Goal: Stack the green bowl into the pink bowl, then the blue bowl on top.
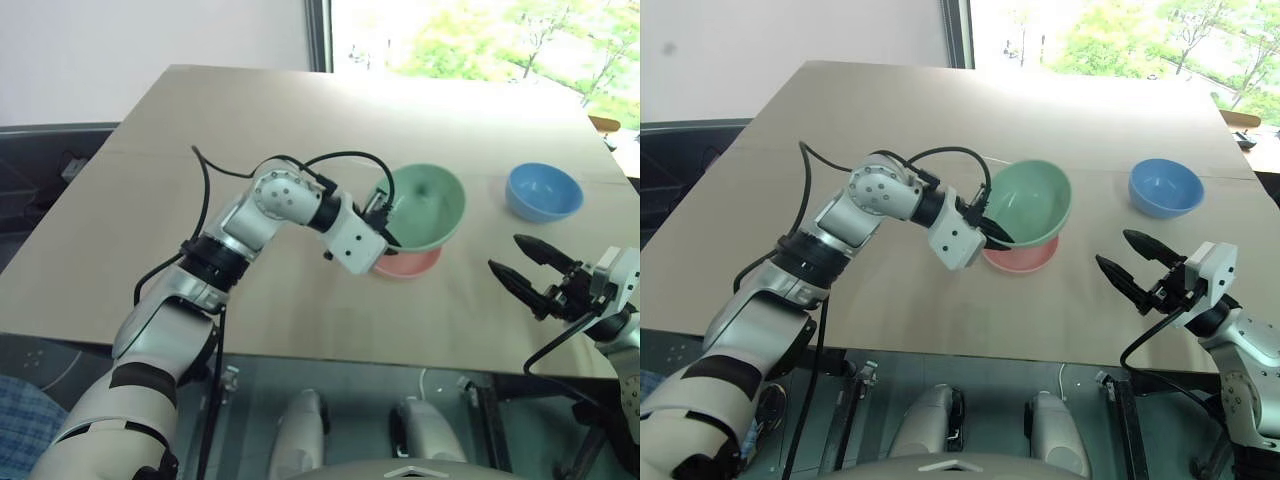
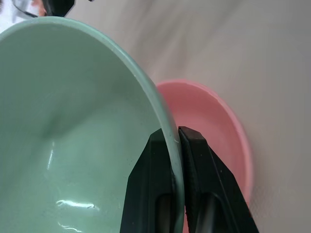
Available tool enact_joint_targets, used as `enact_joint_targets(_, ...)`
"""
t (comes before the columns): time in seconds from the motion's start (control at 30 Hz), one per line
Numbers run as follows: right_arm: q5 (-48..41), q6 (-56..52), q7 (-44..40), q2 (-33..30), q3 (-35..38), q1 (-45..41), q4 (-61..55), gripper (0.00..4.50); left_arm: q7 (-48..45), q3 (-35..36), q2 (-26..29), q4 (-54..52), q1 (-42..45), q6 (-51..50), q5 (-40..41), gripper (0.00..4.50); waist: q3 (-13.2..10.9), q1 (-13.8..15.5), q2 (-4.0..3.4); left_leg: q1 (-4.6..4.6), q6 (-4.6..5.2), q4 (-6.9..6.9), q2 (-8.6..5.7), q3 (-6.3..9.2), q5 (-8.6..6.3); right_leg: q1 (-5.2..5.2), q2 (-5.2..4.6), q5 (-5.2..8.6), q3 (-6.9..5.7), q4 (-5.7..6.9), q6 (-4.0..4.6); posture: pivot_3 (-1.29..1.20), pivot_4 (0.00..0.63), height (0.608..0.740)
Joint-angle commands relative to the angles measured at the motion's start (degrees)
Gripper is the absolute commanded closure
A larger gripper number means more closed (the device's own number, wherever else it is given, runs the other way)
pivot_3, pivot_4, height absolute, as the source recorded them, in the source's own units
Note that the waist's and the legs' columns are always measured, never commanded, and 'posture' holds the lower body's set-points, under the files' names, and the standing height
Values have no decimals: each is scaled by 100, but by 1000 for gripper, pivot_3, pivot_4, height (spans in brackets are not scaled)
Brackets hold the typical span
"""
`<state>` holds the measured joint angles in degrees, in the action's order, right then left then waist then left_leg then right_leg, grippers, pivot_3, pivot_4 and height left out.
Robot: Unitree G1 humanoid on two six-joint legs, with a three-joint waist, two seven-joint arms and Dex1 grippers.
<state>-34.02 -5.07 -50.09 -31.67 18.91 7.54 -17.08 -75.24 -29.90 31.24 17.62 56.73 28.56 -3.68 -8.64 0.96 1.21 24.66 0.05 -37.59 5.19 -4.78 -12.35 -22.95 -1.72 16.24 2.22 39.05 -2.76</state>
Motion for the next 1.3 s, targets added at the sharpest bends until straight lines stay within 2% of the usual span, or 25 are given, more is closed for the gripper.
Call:
enact_joint_targets(0.03, -55, 36, -14, -64, 129, 26, -115, 1231, -170, 162, 7, -375, -34, -251, 234, 4423, 0, -11, 0, 1, 0, 0, 0, 0, 0, 0, 0, 0, 0, -1, 0, 0, 150, 740)
enact_joint_targets(0.07, -56, 24, -19, -74, 128, 32, -115, 1231, -243, 160, 31, -412, -60, -278, 265, 3840, 0, -14, 0, 1, 0, 0, 0, 1, 0, 0, 0, 0, 0, -1, 0, 0, 150, 740)
enact_joint_targets(0.1, -61, 14, -22, -82, 130, 36, -117, 1231, -310, 162, 46, -450, -90, -316, 307, 3623, 0, -15, -1, 0, 0, 0, 0, 2, 0, 0, 0, 0, 0, -1, 0, 0, 150, 740)
enact_joint_targets(0.2, -67, 6, -29, -93, 139, 44, -114, 1231, -288, 207, 25, -451, -135, -278, 283, 2528, 0, -18, -1, 0, 0, 1, 0, 2, 0, 0, 1, 0, 0, -1, 0, 0, 150, 740)
enact_joint_targets(0.3, -60, 7, -32, -88, 131, 61, -118, 1231, -187, 262, 17, -423, -163, -297, 182, 1630, 1, -16, -1, -1, 0, 0, 0, 2, 0, 0, 1, 0, 0, 0, 0, 0, 150, 740)
enact_joint_targets(0.33, -58, 8, -32, -86, 129, 67, -122, 1231, -212, 302, 42, -475, -210, -420, 258, 1138, 1, -16, -1, -1, 0, 0, 0, 2, 0, 0, 1, 0, 0, 0, 0, 0, 150, 740)
enact_joint_targets(0.43, -50, 2, -47, -106, 138, 104, -145, 1231, -406, 526, 163, -819, -428, -1140, 773, 89, 1, -33, -2, -1, 0, 0, 1, 2, 0, 0, 1, 0, 1, -1, 0, 0, 150, 740)
enact_joint_targets(0.6, -5, -6, 26, -146, 245, 219, -139, 1231, -234, 1270, 497, -1029, -943, -2537, 1499, 30, 3, -34, -5, -2, 0, 2, 2, 2, 0, -1, 1, 0, 0, 1, 0, 0, 150, 740)
enact_joint_targets(0.7, -65, -447, 140, -333, 233, 306, -178, 1231, 81, 1713, 567, -1117, -1281, -3148, 1776, 30, 5, -29, -8, -3, 0, 1, 2, 3, 0, 0, 1, 0, -2, 3, 0, 0, 150, 740)
enact_joint_targets(0.8, 172, -438, 76, -575, 205, 174, 62, 1231, 405, 2176, 569, -1557, -1662, -3939, 2253, 30, 5, -22, -8, -2, 1, -1, 2, 5, 0, 1, -1, 0, -4, 3, 0, 0, 150, 740)
enact_joint_targets(0.93, 633, -461, 218, -914, 105, -395, 734, 1231, 1080, 2884, 401, -1988, -1999, -4817, 2936, 30, 4, -21, -7, -1, 1, -5, 3, 7, 0, 2, -1, 0, -5, 5, 0, 0, 150, 740)
enact_joint_targets(1.03, 1131, -404, 167, -1278, -142, -924, 1469, 1231, 1424, 3263, 259, -2295, -2201, -5063, 3312, 30, 5, -31, -8, -5, 1, -6, 2, 8, 0, 3, 0, 0, -5, 9, 0, 0, 150, 740)
enact_joint_targets(1.17, 1621, -378, 38, -1680, -477, -1835, 2552, 1231, 1822, 3627, -39, -2601, -2382, -4947, 3596, 30, 4, -32, -8, -4, 1, -8, 2, 7, 0, 3, -1, 0, -4, 7, 1, 0, 150, 740)
enact_joint_targets(1.3, 2058, 12, -190, -1945, -790, -2660, 3489, 1231, 1926, 3623, -44, -2776, -2534, -4993, 3600, 30, 4, -25, -10, -5, 0, -5, 2, 7, 0, 2, 0, 0, -3, 7, 1, 0, 150, 740)
